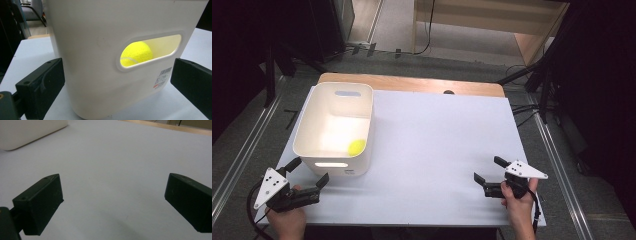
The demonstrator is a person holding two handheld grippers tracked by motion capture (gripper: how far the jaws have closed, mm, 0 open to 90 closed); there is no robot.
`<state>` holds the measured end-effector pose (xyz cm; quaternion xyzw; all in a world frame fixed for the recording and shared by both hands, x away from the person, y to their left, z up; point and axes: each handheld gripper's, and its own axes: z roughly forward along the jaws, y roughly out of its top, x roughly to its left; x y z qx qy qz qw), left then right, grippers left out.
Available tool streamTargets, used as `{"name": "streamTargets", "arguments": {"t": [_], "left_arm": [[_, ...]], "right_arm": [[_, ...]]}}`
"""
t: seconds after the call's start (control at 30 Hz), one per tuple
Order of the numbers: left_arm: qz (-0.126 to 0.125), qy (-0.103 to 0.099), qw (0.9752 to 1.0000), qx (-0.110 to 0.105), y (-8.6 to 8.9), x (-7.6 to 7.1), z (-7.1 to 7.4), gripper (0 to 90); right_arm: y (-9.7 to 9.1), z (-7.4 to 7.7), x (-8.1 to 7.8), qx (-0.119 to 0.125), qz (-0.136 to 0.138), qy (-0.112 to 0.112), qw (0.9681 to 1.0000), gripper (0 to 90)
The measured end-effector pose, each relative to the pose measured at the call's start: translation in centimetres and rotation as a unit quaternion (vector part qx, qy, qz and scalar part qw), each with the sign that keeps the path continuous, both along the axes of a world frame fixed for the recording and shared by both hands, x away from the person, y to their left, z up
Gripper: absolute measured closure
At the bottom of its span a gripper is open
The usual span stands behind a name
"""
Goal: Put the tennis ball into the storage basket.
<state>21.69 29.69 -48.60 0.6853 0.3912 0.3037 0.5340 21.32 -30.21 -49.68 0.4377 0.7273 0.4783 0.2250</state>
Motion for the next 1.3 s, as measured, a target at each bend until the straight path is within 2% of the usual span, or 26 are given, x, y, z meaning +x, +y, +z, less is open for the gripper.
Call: {"name": "streamTargets", "arguments": {"t": [0.3, 0.47, 0.87, 1.3], "left_arm": [[0.000, 0.000, 1.0000, 0.001, 0.0, 0.0, 0.0, 0.0], [-0.001, 0.000, 1.0000, -0.001, 0.1, 0.0, 0.0, 0.0], [-0.001, 0.000, 1.0000, -0.007, 0.1, 0.0, 0.0, 0.0], [0.001, 0.001, 1.0000, -0.005, 0.1, 0.1, 0.0, 0.0]], "right_arm": [[-0.9, -0.5, -0.7, 0.016, -0.013, -0.001, 0.9998, 0.5], [-1.4, -0.6, -1.1, 0.027, -0.018, -0.010, 0.9994, 0.5], [-2.9, -1.1, -1.8, 0.036, -0.033, -0.019, 0.9986, 0.5], [-2.9, -1.4, -1.7, 0.042, -0.030, -0.023, 0.9984, 0.5]]}}
